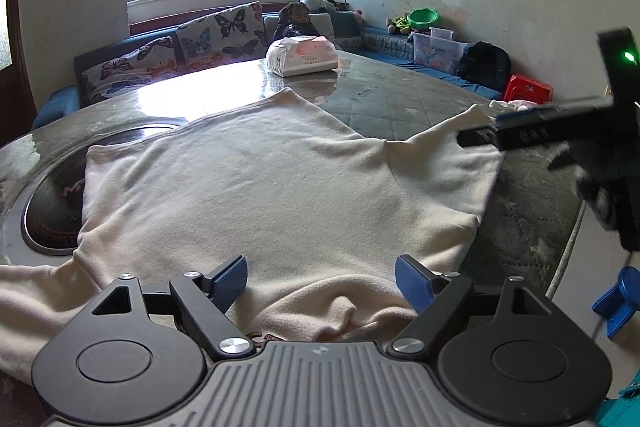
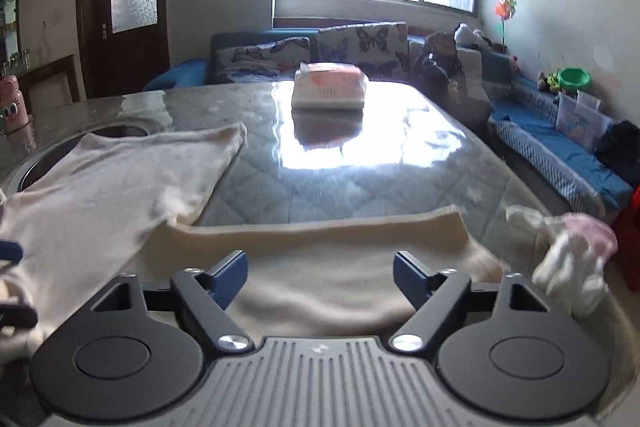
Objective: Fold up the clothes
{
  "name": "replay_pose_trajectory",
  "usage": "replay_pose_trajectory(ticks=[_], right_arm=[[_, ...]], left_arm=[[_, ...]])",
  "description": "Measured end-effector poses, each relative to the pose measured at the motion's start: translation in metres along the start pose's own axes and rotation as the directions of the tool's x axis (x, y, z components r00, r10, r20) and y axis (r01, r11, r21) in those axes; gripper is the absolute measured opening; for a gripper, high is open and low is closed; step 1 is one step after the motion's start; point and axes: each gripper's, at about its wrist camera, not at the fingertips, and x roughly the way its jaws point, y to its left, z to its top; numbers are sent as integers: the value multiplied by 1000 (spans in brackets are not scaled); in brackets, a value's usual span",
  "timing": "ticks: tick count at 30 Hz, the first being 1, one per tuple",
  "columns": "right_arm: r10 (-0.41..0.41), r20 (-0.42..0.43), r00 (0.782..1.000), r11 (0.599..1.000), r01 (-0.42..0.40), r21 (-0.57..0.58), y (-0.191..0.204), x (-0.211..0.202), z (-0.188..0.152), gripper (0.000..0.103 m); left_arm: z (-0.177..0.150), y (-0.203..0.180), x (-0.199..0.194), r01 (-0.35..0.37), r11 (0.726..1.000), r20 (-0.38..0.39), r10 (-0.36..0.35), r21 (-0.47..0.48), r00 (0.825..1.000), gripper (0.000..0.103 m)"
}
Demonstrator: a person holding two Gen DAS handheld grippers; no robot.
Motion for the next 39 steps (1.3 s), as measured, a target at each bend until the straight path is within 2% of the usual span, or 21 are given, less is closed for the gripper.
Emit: replay_pose_trajectory(ticks=[3, 5, 9, 17, 23, 27, 33, 36, 39], right_arm=[[1, -10, 1000, 1000, -1, 19, -5, 18, 8, 90], [-1, -21, 1000, 999, 2, 35, -8, 30, 12, 92], [-22, -58, 998, 998, 25, 56, -13, 47, 9, 100], [-25, -2, 1000, 998, 25, 59, -7, 32, 8, 103], [-43, -48, 998, 996, 46, 74, -7, 46, 6, 103], [-37, -75, 996, 997, 42, 66, -6, 51, 5, 103], [-37, -76, 996, 997, 42, 67, -5, 51, 3, 103], [-38, -74, 997, 997, 43, 67, -5, 51, 3, 103], [-39, -73, 997, 997, 44, 66, -4, 51, 3, 103]], left_arm=[[0, -1, -2, -8, 1000, 2, 8, -3, 1000, 87], [-1, 1, -5, -14, 1000, 1, 14, -9, 1000, 87], [-2, 4, -10, -27, 999, 2, 27, -21, 1000, 89], [1, 19, -28, -60, 996, 46, 63, -60, 997, 96], [-2, 47, -43, -149, 980, 68, 159, -129, 985, 97], [-5, 77, -51, -242, 951, 62, 257, -191, 964, 97], [-9, 143, -55, -361, 881, 47, 393, -307, 918, 95], [-13, 176, -50, -412, 839, 21, 447, -355, 894, 88], [-20, 205, -45, -430, 800, -17, 466, -418, 885, 80]])
